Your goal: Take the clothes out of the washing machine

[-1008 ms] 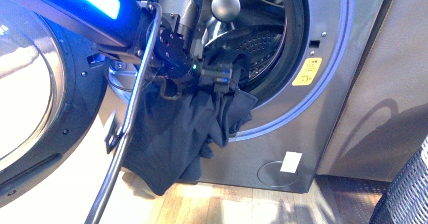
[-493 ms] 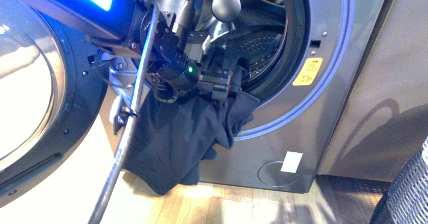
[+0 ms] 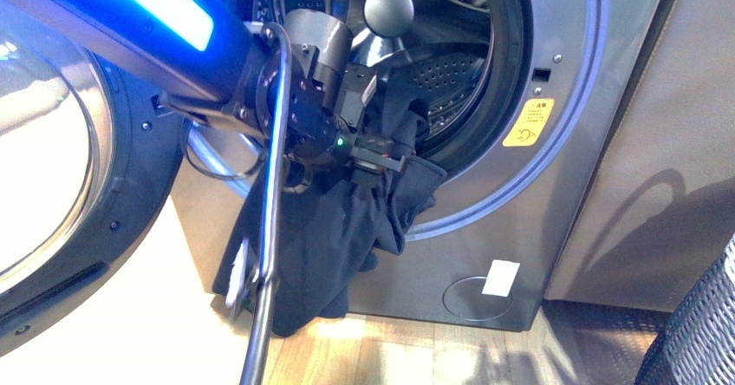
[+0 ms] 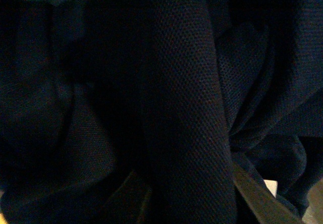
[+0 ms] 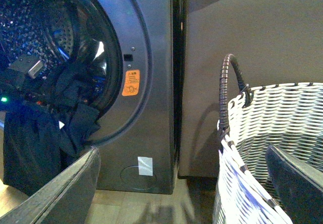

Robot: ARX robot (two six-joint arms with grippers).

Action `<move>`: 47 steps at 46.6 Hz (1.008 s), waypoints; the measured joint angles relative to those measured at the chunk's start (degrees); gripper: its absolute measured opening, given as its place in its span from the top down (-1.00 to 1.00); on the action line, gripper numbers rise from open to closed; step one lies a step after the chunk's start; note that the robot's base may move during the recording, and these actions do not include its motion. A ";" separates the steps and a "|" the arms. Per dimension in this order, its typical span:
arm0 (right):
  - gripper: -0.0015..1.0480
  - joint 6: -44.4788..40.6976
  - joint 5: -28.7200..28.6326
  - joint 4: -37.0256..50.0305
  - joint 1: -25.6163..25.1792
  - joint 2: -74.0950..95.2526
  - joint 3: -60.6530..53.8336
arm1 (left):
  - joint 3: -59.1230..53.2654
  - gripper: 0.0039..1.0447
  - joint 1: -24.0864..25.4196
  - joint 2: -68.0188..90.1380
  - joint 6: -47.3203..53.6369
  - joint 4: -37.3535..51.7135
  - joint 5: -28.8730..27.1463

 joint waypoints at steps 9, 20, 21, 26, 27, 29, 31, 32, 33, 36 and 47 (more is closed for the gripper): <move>-0.86 0.00 0.00 0.00 0.00 0.00 0.00 | -13.77 0.81 0.11 -10.16 2.69 12.39 -1.29; -0.86 0.00 0.00 0.00 0.02 0.00 0.00 | -33.51 0.82 0.96 -33.20 3.85 21.14 4.96; -0.86 0.00 0.00 0.00 0.00 0.00 0.00 | -34.75 0.82 1.11 -34.97 3.74 21.16 5.84; -0.86 0.00 0.00 0.00 0.02 0.00 0.00 | -40.28 0.82 1.86 -46.97 3.19 18.75 11.41; -0.86 0.00 0.00 0.00 0.02 0.00 0.00 | -40.35 0.82 1.86 -48.52 3.17 17.97 12.09; -0.86 0.00 0.00 0.00 0.02 0.00 0.00 | -40.04 0.82 1.88 -53.24 2.64 15.19 13.86; -0.86 0.00 0.02 0.00 0.00 0.00 0.00 | -39.26 0.82 1.88 -55.36 2.08 13.35 15.15; -0.86 0.00 0.00 0.00 0.00 0.00 0.00 | -38.45 0.82 1.81 -56.52 1.88 12.20 15.72; -0.86 0.00 0.00 0.00 0.00 0.00 0.00 | -37.44 0.82 1.75 -57.51 1.60 11.04 16.24; -0.86 0.00 0.00 0.00 0.02 0.00 0.00 | -34.36 0.82 1.31 -59.30 0.70 8.13 17.07; -0.86 -0.02 0.00 0.00 0.02 0.00 0.00 | -16.85 0.82 -3.61 -58.27 -0.42 -2.49 16.85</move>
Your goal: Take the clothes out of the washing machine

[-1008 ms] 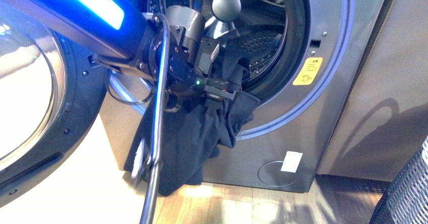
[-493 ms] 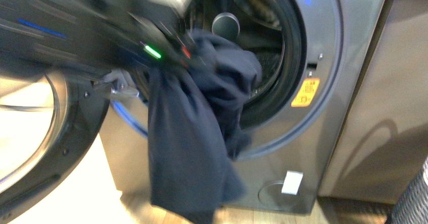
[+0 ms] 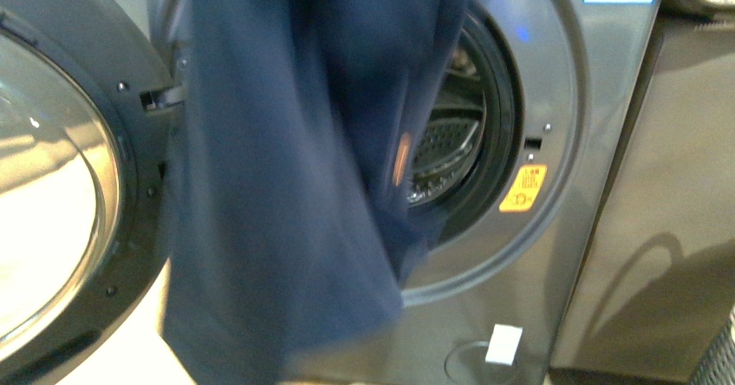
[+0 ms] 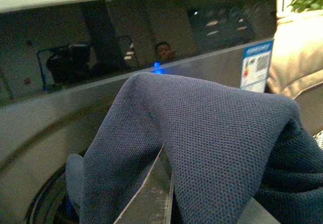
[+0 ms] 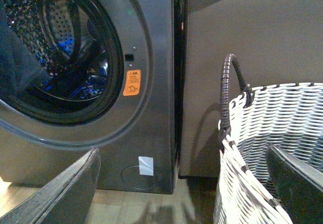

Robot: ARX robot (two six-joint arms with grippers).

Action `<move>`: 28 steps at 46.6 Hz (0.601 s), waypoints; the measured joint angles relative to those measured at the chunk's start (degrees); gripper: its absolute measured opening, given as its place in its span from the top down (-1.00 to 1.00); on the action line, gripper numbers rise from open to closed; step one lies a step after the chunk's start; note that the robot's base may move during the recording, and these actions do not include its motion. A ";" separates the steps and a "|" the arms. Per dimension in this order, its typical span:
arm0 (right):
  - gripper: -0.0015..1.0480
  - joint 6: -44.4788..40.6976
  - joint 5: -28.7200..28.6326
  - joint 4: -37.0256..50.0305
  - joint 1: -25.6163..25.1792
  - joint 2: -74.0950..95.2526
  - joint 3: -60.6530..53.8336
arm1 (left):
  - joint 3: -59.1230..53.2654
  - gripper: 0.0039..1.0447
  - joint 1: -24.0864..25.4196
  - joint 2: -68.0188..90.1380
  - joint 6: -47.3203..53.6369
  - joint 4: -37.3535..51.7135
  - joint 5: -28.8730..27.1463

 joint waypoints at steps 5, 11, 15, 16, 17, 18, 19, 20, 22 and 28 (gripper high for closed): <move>-0.86 0.02 0.02 0.00 0.00 0.00 0.00 | 14.82 0.82 -5.51 5.60 0.00 -6.58 -0.79; -0.86 0.02 0.00 0.00 0.00 0.00 0.00 | 25.77 0.82 -10.29 10.67 -0.17 -10.56 -0.79; -0.86 0.02 0.00 0.00 0.00 0.00 0.00 | 32.41 0.82 -14.32 14.01 -0.50 -12.46 -1.05; -0.86 0.02 0.00 0.00 0.00 0.00 0.00 | 33.48 0.82 -15.10 14.51 -0.85 -12.68 -1.22; -0.86 0.02 0.00 0.00 -0.02 0.00 0.00 | 34.21 0.82 -15.65 14.91 -0.98 -12.74 -1.25; -0.86 0.02 0.00 0.00 0.00 0.00 0.00 | 34.64 0.82 -16.04 15.08 -1.18 -12.76 -1.25; -0.86 0.02 0.00 0.00 0.00 0.00 0.00 | 34.77 0.82 -16.24 15.17 -1.20 -12.76 -1.25; -0.86 0.02 0.00 0.00 -0.02 0.00 0.00 | 34.97 0.82 -16.59 15.23 -1.33 -12.83 -1.18; -0.86 0.02 0.00 0.00 -0.02 0.00 0.00 | 35.15 0.82 -17.29 15.30 -1.42 -12.98 -0.98; -0.86 0.02 -0.13 0.02 -0.02 0.02 0.00 | 35.26 0.82 -17.40 15.30 -1.66 -13.00 -0.98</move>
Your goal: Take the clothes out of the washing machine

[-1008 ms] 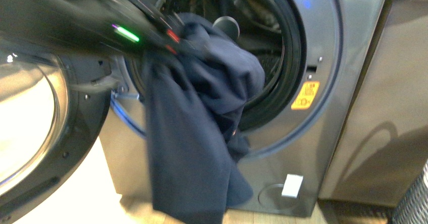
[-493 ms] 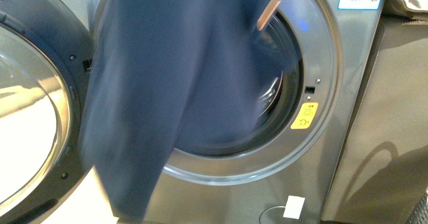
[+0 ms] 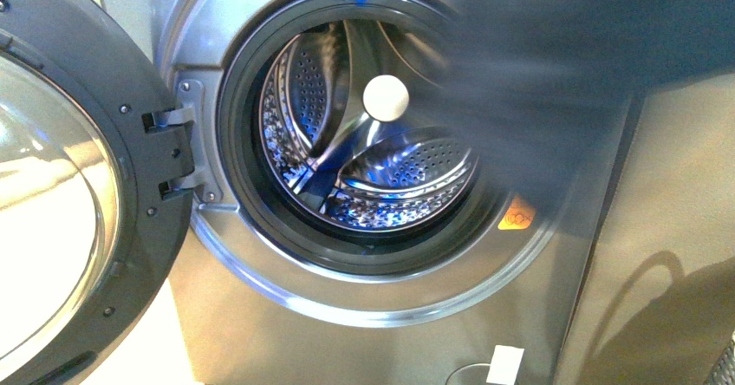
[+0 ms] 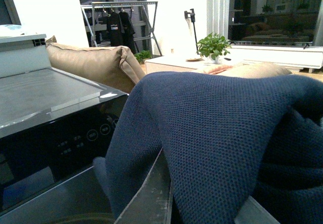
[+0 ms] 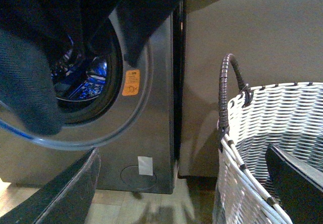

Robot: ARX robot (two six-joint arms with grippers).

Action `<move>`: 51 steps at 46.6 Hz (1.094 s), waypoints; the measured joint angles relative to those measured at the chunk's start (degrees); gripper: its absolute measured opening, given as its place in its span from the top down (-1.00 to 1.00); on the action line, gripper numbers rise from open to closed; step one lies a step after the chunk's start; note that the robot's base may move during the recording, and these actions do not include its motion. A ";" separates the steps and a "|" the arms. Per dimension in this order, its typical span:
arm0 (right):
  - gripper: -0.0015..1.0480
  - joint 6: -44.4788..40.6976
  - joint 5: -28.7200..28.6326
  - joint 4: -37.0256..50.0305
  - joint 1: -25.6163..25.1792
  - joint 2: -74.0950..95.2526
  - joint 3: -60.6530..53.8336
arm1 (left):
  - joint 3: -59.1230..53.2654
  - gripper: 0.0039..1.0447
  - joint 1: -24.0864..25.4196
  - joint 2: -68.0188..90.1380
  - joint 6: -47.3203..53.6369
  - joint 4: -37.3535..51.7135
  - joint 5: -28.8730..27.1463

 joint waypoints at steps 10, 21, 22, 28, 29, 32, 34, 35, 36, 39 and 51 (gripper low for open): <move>-0.86 18.73 -38.95 29.46 -15.28 10.71 -0.04 | 0.02 0.82 0.50 0.13 -0.13 -0.07 -0.26; -0.86 28.26 -44.98 49.00 -18.03 24.96 5.86 | 0.11 0.82 0.50 0.24 -0.11 -0.07 -0.31; -0.86 28.72 -44.94 50.75 -17.59 26.58 7.61 | 0.11 0.82 0.50 0.24 -0.11 -0.07 -0.33; -0.86 29.29 -44.04 55.69 -14.86 32.37 14.56 | 0.11 0.82 0.59 0.24 -0.11 -0.07 -0.85; -0.86 29.29 -43.89 56.33 -14.47 33.24 15.58 | 0.11 0.82 0.61 0.24 -0.11 -0.07 -0.87; -0.86 29.31 -43.41 58.51 -13.44 36.13 18.64 | 0.11 0.82 0.61 0.24 -0.11 -0.07 -0.87; -0.86 29.24 -43.08 59.28 -13.00 37.68 20.22 | 0.11 0.82 0.61 0.24 -0.11 -0.07 -0.87; -0.86 29.16 -42.84 59.71 -12.74 38.71 21.24 | 0.11 0.82 0.61 0.24 -0.11 -0.07 -0.85; -0.86 29.09 -42.64 60.08 -12.48 39.78 22.29 | 0.11 0.82 0.59 0.24 -0.11 -0.07 -0.83; -0.86 28.65 -41.66 61.00 -11.85 43.28 25.44 | 0.11 0.82 0.59 0.24 -0.13 -0.07 -0.74; -0.86 30.01 -39.82 64.67 -9.44 59.98 39.36 | 0.11 0.82 0.57 0.24 -0.13 -0.07 -0.70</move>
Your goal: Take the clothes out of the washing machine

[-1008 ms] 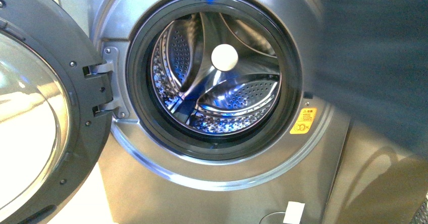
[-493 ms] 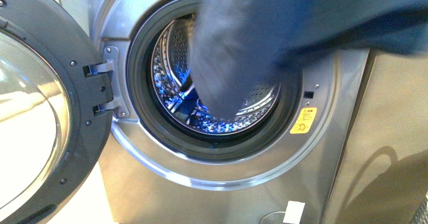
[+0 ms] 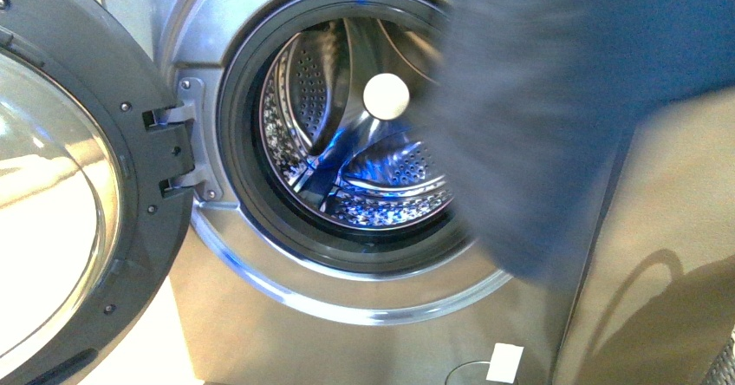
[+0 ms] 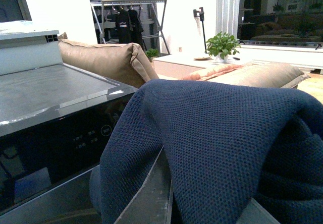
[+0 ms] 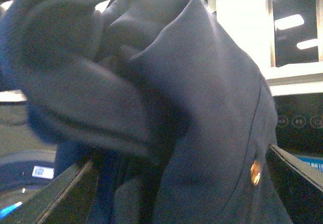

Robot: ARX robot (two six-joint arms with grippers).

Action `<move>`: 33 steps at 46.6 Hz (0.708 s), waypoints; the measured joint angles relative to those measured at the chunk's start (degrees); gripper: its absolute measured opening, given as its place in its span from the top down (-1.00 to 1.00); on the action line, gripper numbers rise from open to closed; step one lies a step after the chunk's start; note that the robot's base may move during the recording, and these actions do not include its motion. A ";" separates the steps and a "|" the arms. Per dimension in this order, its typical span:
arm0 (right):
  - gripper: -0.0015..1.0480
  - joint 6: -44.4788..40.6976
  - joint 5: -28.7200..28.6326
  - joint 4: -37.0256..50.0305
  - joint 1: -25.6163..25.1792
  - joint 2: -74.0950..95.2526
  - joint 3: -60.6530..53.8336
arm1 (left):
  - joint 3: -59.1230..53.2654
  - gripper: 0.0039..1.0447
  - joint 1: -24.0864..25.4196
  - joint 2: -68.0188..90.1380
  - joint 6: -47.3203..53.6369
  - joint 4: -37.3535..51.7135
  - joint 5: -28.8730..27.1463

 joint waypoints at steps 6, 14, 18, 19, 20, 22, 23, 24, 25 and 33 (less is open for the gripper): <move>-0.86 7.23 0.72 2.10 0.55 6.80 6.10 | 0.00 0.82 0.00 0.00 0.00 0.00 0.00; -0.86 16.20 -3.28 3.26 4.20 13.46 7.45 | 0.00 0.82 0.00 0.00 0.02 0.00 -0.02; -0.86 19.08 -4.59 5.38 6.05 16.28 7.26 | 0.00 0.82 0.00 0.00 0.02 0.00 -0.02; -0.86 19.52 -4.59 5.92 6.60 16.85 6.99 | 0.00 0.82 0.00 0.00 0.02 0.00 -0.04; -0.86 20.11 -4.61 6.43 7.17 17.35 6.60 | 0.00 0.82 0.00 0.00 0.02 0.00 -0.04; -0.86 21.86 -5.20 8.11 8.44 18.23 5.51 | 0.00 0.82 0.00 0.00 0.02 0.00 -0.04; -0.86 22.25 -5.22 8.76 8.96 18.47 5.05 | 0.00 0.82 0.00 0.00 0.02 0.00 -0.04; -0.86 22.43 -5.27 9.07 9.51 18.53 4.66 | 0.00 0.82 0.00 0.00 0.02 0.00 -0.07; -0.86 22.45 -5.40 9.03 10.08 18.53 4.33 | 0.00 0.82 0.00 0.00 0.02 0.00 -0.07; -0.86 20.37 -5.44 7.32 14.05 18.16 3.89 | 0.00 0.82 0.00 0.02 0.02 0.00 -0.07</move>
